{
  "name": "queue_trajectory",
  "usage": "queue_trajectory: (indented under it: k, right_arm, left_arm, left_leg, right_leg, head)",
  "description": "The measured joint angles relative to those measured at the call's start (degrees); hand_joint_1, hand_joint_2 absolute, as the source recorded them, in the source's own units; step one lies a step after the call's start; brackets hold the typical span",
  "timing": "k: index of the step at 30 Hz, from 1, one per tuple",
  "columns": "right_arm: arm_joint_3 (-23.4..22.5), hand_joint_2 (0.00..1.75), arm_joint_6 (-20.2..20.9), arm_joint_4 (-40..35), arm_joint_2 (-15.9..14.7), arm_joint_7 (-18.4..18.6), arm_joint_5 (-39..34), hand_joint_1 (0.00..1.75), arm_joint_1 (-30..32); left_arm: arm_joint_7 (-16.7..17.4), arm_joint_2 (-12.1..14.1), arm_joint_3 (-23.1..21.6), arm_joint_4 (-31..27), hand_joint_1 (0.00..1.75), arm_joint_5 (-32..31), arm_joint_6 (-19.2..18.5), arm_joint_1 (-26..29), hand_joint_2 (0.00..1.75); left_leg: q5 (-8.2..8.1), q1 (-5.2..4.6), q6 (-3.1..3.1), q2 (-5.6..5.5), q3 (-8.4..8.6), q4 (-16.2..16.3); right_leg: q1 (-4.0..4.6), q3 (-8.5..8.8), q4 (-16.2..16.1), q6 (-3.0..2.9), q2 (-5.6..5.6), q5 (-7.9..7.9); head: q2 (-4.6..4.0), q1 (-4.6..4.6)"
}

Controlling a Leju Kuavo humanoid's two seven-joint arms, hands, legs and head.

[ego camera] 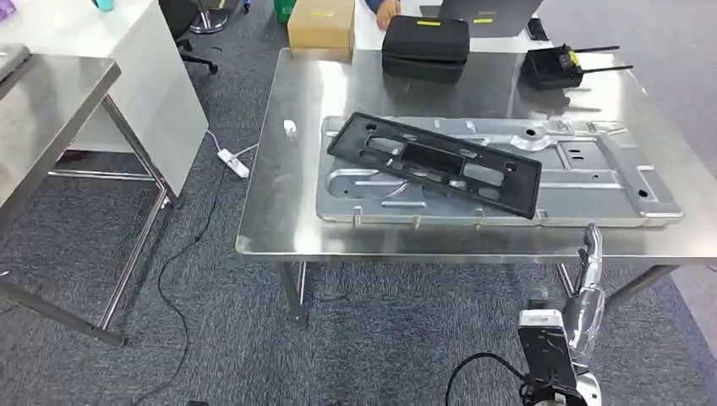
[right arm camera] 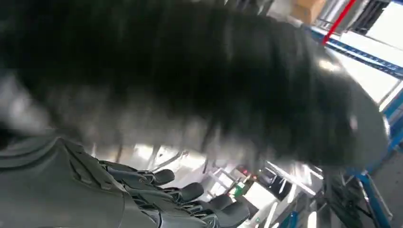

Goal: Take the parts from the cabinet and place them on the table.

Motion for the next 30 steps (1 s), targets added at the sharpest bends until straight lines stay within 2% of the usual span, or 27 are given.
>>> queue_trajectory:
  k: [1, 2, 3, 4, 5, 7, 8, 9, 10, 11, 12, 13, 14, 15, 16, 17, 18, 19, 20, 23, 24, 25, 26, 28, 29, 30]
  right_arm:
    - [-0.3, 0.0, 0.0, 0.0, 0.0, -0.1, 0.0, 0.0, 0.0]
    - [-0.7, 0.0, 0.0, 0.1, 0.0, -0.1, 0.0, 0.0, 0.0]
    - [-0.9, 0.0, 0.0, 0.1, 0.0, -0.2, 0.0, 0.0, 0.0]
    - [-1.2, 0.0, 0.0, 0.1, 0.0, -0.2, 0.0, 0.0, 0.0]
    - [-1.4, 0.0, 0.0, 0.1, 0.1, -0.2, 0.0, 0.0, 0.1]
    - [-1.7, 0.0, 0.0, 0.2, 0.1, -0.3, 0.0, 0.0, 0.2]
    - [-1.7, 0.0, 0.0, 0.2, 0.2, -0.3, 0.0, 0.0, 0.3]
    - [-1.8, 0.0, 0.0, 0.3, 0.2, -0.3, 0.0, 0.0, 0.2]
    - [-1.9, 0.0, 0.0, 0.3, 0.2, -0.3, 0.0, 0.0, 0.2]
    - [-1.9, 0.0, 0.1, 0.4, 0.4, -0.3, -0.1, 0.0, 0.2]
    - [-2.0, 0.0, 0.3, 0.6, 0.5, -0.3, -0.2, 0.0, 0.2]
    - [-2.2, 0.0, 0.4, 0.9, 0.6, -0.3, -0.2, 0.0, 0.2]
    - [-2.5, 0.0, 0.7, 1.2, 0.6, -0.3, -0.2, 0.0, 0.2]
    - [-2.8, 0.0, 0.9, 1.6, 0.7, -0.3, -0.3, 0.0, 0.2]
    - [-3.3, 0.0, 1.3, 2.2, 0.7, -0.3, -0.4, 0.0, 0.2]
    - [-3.5, 0.0, 1.4, 2.6, 0.7, -0.3, -0.5, 0.0, 0.2]
    - [-3.7, 0.0, 1.7, 2.9, 0.7, -0.3, -0.6, 0.0, 0.2]
    - [-4.3, 0.0, 2.2, 3.6, 0.8, -0.4, -0.7, 0.0, 0.1]
    - [-4.7, 0.0, 2.4, 4.0, 0.9, -0.4, -0.8, 0.0, 0.1]
    - [-5.5, 0.0, 2.7, 5.5, 1.1, -0.6, -1.0, 0.0, 0.0]
    - [-6.0, 0.0, 2.9, 5.8, 1.1, -0.7, -1.0, 0.0, 0.0]
    - [-6.4, 0.0, 3.1, 6.2, 1.1, -0.7, -1.1, 0.0, 0.0]
    - [-6.7, 0.0, 3.3, 6.5, 1.2, -0.7, -1.1, 0.0, 0.0]
    - [-7.3, 0.0, 3.3, 7.2, 1.3, -0.8, -1.1, 0.0, 0.1]
    - [-7.5, 0.0, 3.4, 7.6, 1.3, -0.8, -1.1, 0.0, 0.1]
    - [-7.7, 0.0, 3.4, 7.8, 1.3, -0.8, -1.1, 0.0, 0.1]
  left_arm:
    - [0.0, 0.0, 0.0, 0.0, 0.0, 0.0, 0.0, 0.0, 0.0]
    - [0.0, -0.1, 0.0, 0.0, 0.0, 0.0, 0.0, 0.0, 0.0]
    - [0.0, -0.1, 0.0, 0.0, 0.0, 0.0, 0.0, 0.0, 0.0]
    - [0.0, -0.2, 0.0, 0.0, 0.0, 0.0, 0.0, 0.0, 0.0]
    - [0.0, -0.2, 0.0, 0.0, 0.0, 0.0, 0.0, 0.0, 0.0]
    - [0.0, -0.2, 0.1, 0.0, 0.0, 0.0, 0.0, -0.1, 0.0]
    - [0.0, -0.2, 0.1, 0.0, 0.0, 0.0, 0.0, 0.0, 0.0]
    - [0.0, -0.1, 0.2, 0.0, 0.0, 0.0, 0.0, 0.1, 0.0]
    - [0.0, -0.1, 0.3, 0.0, 0.0, 0.0, 0.0, 0.0, 0.0]
    - [0.0, -0.1, 0.4, 0.0, 0.0, 0.0, 0.0, 0.1, 0.0]
    - [0.0, -0.2, 0.5, 0.0, 0.0, 0.0, 0.0, 0.1, 0.0]
    - [-0.1, -0.2, 0.5, 0.0, 0.0, 0.0, 0.0, 0.1, 0.0]
    - [-0.1, -0.2, 0.6, 0.0, 0.0, 0.0, 0.0, 0.1, 0.0]
    - [-0.1, -0.2, 0.6, 0.0, 0.0, 0.0, 0.0, 0.1, 0.0]
    - [-0.2, -0.2, 0.7, 0.0, 0.0, 0.0, 0.0, 0.0, 0.0]
    - [-0.3, -0.2, 0.8, 0.0, 0.0, 0.0, 0.0, 0.1, 0.0]
    - [-0.4, -0.1, 0.9, 0.0, 0.0, 0.0, 0.0, 0.1, 0.0]
    - [-0.5, -0.1, 0.9, 0.0, 0.0, 0.0, 0.0, -0.1, 0.0]
    - [-0.6, -0.1, 1.0, 0.0, 0.0, 0.0, 0.0, -0.1, 0.0]
    - [-0.5, -0.1, 1.0, 0.0, 0.0, 0.0, 0.0, -0.1, 0.0]
    - [-0.6, -0.2, 1.0, 0.0, 0.0, 0.0, 0.0, 0.0, 0.0]
    - [-0.7, -0.3, 1.0, 0.0, 0.0, 0.0, 0.0, -0.1, 0.0]
    - [-0.8, -0.2, 1.0, 0.0, 0.0, 0.0, 0.1, -0.1, 0.0]
    - [-0.9, -0.2, 1.0, 0.0, 0.0, 0.0, 0.1, -0.1, 0.0]
    - [-1.0, -0.2, 1.1, 0.0, 0.0, 0.0, 0.1, 0.0, 0.0]
    - [-1.0, -0.2, 1.1, 0.0, 0.0, 0.0, 0.1, 0.0, 0.0]
  left_leg:
    - [0.32, 0.01, -0.17, -0.01, -0.5, 0.1]
    - [0.58, 0.01, -0.35, -0.02, -0.89, 0.3]
    - [0.86, 0.01, -0.58, -0.04, -1.16, 0.5]
    - [1.06, -0.14, -0.92, -0.06, -1.46, 0.7]
    - [1.41, -0.22, -1.32, -0.06, -1.45, 0.6]
    - [2.17, -0.1, -2.0, -0.03, -1.55, 0.5]
    - [2.62, -0.18, -2.42, -0.07, -1.61, 0.3]
    - [2.19, -0.16, -2.69, -0.19, -2.03, 0.7]
    - [-0.35, -0.1, -2.85, -0.3, -2.96, 2.2]
    - [-3.87, 0.03, -2.98, -0.33, -4.08, 5.6]
    - [-7.08, 0.1, -3.22, -0.33, -5.39, 10.2]
    - [-9.25, 0.12, -3.42, -0.32, -6.45, 14.4]
    - [-9.93, 0.12, -3.57, -0.31, -6.82, 17.3]
    - [-8.87, 0.12, -3.61, -0.31, -6.14, 18.0]
    - [-7.0, 0.12, -3.57, -0.31, -4.45, 16.4]
    - [-4.89, 0.12, -3.47, -0.31, -1.51, 12.5]
    - [-3.44, 0.12, -3.26, -0.31, 2.15, 7.2]
    - [-4.47, 0.09, -2.94, -0.36, 5.44, 1.9]
    - [-5.28, -0.27, -2.64, -0.42, 6.88, -0.7]
    - [-4.99, -0.37, -1.79, -0.45, 5.86, -0.2]
    - [-4.33, 0.09, -1.06, -0.3, 5.82, -0.9]
    - [-3.96, 0.09, -0.69, -0.13, 5.69, -0.9]
    - [-3.67, 0.09, -0.21, -0.08, 5.21, -0.9]
    - [-3.15, -0.07, 0.14, -0.04, 4.56, -0.8]
    - [-2.9, -0.12, 0.1, -0.05, 4.14, -0.6]
    - [-2.77, -0.12, 0.05, -0.05, 3.75, -0.4]
  right_leg:
    - [-0.05, 2.21, -2.7, -0.02, -0.01, 1.98]
    - [-0.07, 5.42, -7.3, -0.17, -0.02, 3.83]
    - [-0.04, 9.33, -13.2, -0.48, -0.02, 4.96]
    - [0.18, 11.99, -17.8, -0.93, 0.01, 3.64]
    - [0.5, 12.07, -18.1, -1.18, 0.02, 4.02]
    - [0.74, 11.52, -18.1, -1.65, 0.02, 4.34]
    - [0.72, 11.18, -18.3, -2.17, 0.0, 4.8]
    - [-0.05, 10.65, -18.9, -2.86, -0.16, 5.66]
    - [0.08, 10.02, -19.0, -3.43, -0.26, 6.22]
    - [0.09, 9.34, -19.0, -3.92, -0.36, 6.73]
    - [0.14, 8.6, -18.9, -3.97, -0.37, 7.24]
    - [0.21, 7.87, -18.8, -3.95, -0.37, 7.69]
    - [0.25, 7.13, -18.6, -3.89, -0.41, 8.14]
    - [0.27, 6.38, -18.4, -3.77, -0.41, 8.55]
    - [0.26, 5.74, -18.1, -3.62, -0.41, 8.79]
    - [0.23, 5.16, -17.9, -3.48, -0.4, 8.95]
    - [0.21, 4.69, -17.5, -3.22, -0.38, 9.15]
    - [0.23, 4.48, -17.0, -2.94, -0.39, 9.34]
    - [0.49, 4.04, -16.5, -2.67, -0.4, 9.52]
    - [0.5, 4.04, -16.8, -1.48, -0.46, 10.42]
    - [0.53, 3.87, -16.5, -1.17, -0.38, 10.39]
    - [0.28, 3.41, -15.5, -0.88, -0.23, 9.19]
    - [0.25, 2.22, -12.6, -0.64, -0.22, 6.61]
    - [0.04, -1.22, -3.8, -0.18, -0.21, 1.71]
    - [0.04, -2.42, -0.5, -0.05, -0.21, 0.49]
    - [0.03, -2.46, 0.5, -0.05, -0.21, 0.74]
  head:
    - [0.0, 0.0]
    - [0.0, 0.0]
    - [0.0, 0.0]
    - [0.0, -0.02]
    - [0.0, -0.18]
    - [0.0, -0.11]
    - [0.0, -0.02]
    - [0.0, -0.02]
    - [0.0, -0.13]
    - [0.0, -0.33]
    - [0.0, -0.3]
    - [0.0, -0.33]
    - [0.0, -0.31]
    - [0.0, -0.33]
    - [0.0, -0.31]
    - [0.0, -0.31]
    - [0.0, -0.33]
    - [0.0, -0.33]
    - [0.0, -0.31]
    - [0.0, -0.24]
    - [0.0, -0.26]
    - [0.0, -0.18]
    - [0.0, -0.11]
    - [0.0, -0.13]
    - [0.0, -0.11]
    - [0.0, -0.15]
